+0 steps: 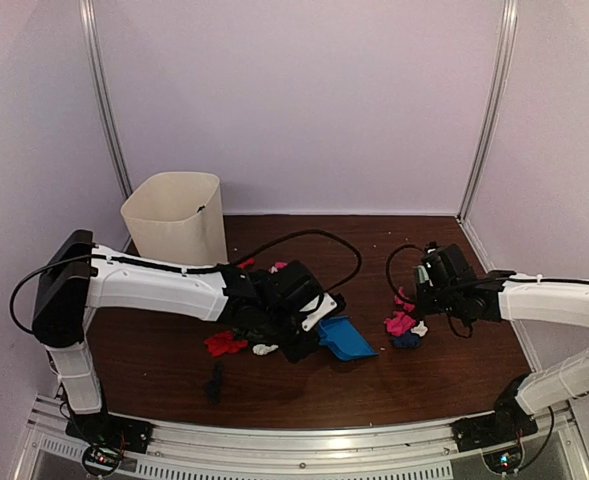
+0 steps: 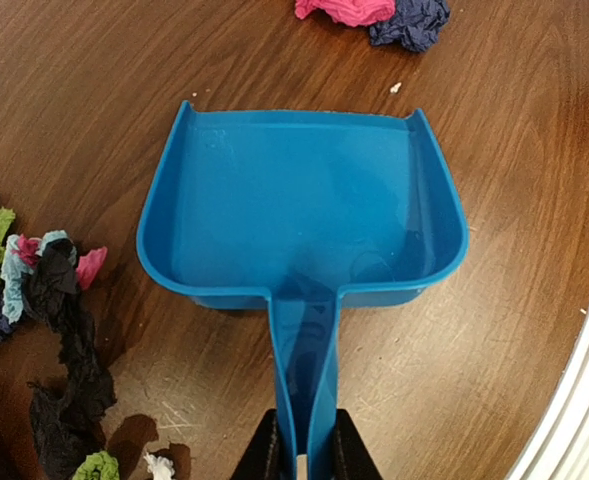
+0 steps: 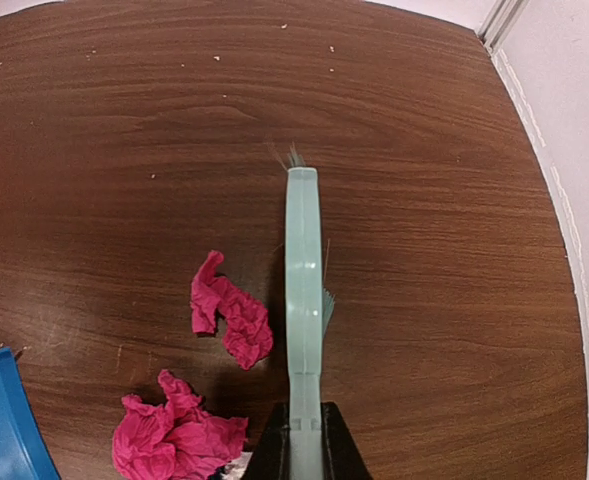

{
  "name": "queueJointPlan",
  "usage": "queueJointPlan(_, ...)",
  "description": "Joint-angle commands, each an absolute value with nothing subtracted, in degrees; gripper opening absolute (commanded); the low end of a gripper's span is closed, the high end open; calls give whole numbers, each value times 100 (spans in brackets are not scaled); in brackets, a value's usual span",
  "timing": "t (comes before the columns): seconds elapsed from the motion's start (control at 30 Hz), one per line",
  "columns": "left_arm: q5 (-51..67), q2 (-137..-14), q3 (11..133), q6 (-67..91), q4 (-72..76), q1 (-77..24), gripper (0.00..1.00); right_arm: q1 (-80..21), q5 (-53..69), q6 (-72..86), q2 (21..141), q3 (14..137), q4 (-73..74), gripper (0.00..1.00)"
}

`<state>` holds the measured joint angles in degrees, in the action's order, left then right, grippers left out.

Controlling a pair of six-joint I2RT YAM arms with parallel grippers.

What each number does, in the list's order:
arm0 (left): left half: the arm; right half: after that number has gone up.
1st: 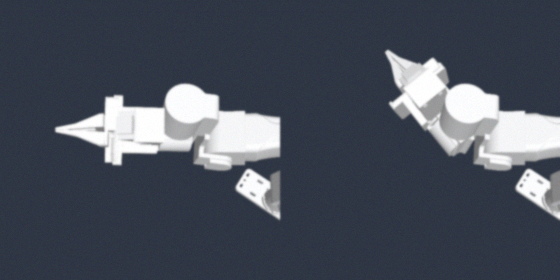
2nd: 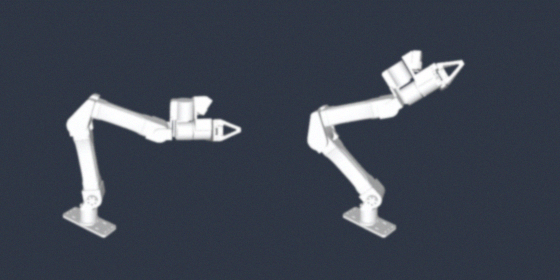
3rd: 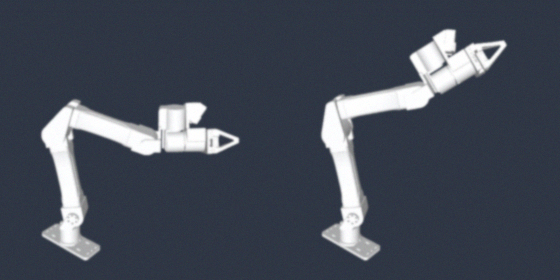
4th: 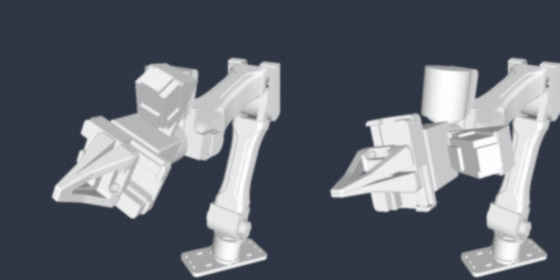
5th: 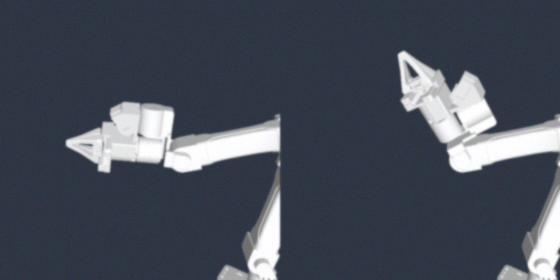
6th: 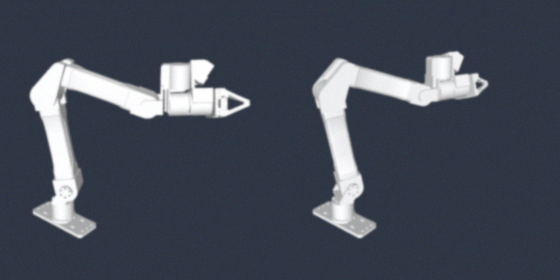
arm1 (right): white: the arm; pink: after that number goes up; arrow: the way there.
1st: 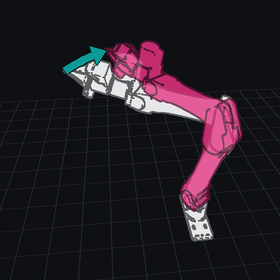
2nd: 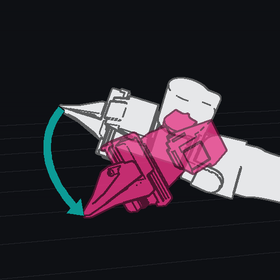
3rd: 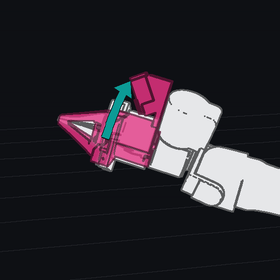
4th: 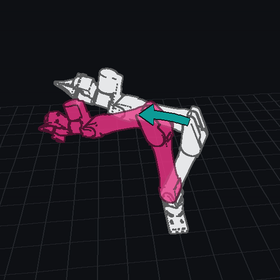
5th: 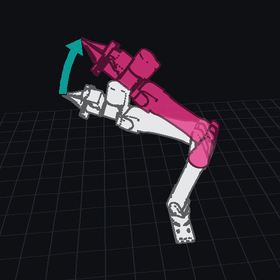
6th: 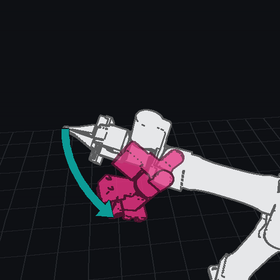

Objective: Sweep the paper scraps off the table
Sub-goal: Sweep the paper scraps into the dustpan.

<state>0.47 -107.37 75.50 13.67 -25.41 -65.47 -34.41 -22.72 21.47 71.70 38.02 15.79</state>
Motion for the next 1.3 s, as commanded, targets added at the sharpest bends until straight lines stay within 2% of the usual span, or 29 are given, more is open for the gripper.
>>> queueJointPlan(0.0,280,-10940,7879,1214,-2417,-6555,0,-3701,-1919,2282,7186,3918,1775,0)
queueJointPlan(0.57,200,-11342,8074,1198,-2350,-6539,0,-4274,-79,1730,7014,3659,1037,0)
queueJointPlan(1.27,229,-11087,7402,1277,-1912,-6530,0,-4764,252,1958,5578,3550,1391,0)
